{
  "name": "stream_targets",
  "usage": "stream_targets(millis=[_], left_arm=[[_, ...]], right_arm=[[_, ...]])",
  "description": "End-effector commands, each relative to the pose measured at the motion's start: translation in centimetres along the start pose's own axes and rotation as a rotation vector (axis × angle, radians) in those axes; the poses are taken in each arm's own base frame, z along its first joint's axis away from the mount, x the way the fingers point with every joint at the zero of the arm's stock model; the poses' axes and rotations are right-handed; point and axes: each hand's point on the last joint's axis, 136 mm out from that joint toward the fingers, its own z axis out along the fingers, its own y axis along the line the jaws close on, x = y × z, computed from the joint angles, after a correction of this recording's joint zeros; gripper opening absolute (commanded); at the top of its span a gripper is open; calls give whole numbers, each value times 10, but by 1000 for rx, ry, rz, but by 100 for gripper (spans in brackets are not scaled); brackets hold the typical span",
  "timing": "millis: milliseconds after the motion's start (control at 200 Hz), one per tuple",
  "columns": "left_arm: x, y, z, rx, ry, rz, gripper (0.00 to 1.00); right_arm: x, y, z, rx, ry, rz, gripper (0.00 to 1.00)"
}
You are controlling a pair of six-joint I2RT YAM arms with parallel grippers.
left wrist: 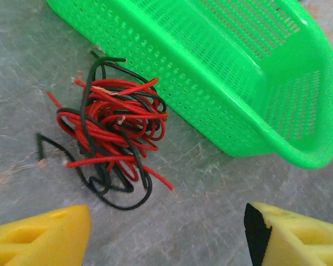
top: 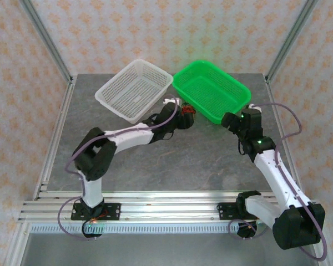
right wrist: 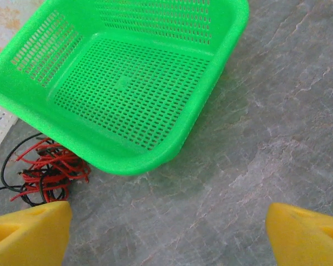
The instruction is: Untangle the cables
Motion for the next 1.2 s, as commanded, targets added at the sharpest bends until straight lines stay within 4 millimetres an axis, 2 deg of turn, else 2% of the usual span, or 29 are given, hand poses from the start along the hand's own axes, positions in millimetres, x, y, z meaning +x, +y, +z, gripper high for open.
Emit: stream_targets(millis=[0,160,275,465,651,841,1011,1196], left_arm=[[-2,-6,22,-7,34,-59,74],[2,13,55,-91,47,-78,73],[5,34,66,-183,58,-94,71],[0,35,60,-201,43,-84,70],[-13,26,39,-215,25,-45,69],[-15,29,22,-260,43,-34,71],[-10,28,25,-252,68,-38,76],[0,32,46,-239,101,-52,77]], right_arm=[[2,3,-7,-22,19,12,90],[5,7,-7,-41,34,7,89],[5,8,-8,-48,38,5,89],[6,8,-8,-50,42,1,88],[9,8,-6,-50,50,1,87],[12,7,-4,-52,58,0,87],[14,9,-1,-57,68,1,87],[15,9,-1,-64,71,-3,88]])
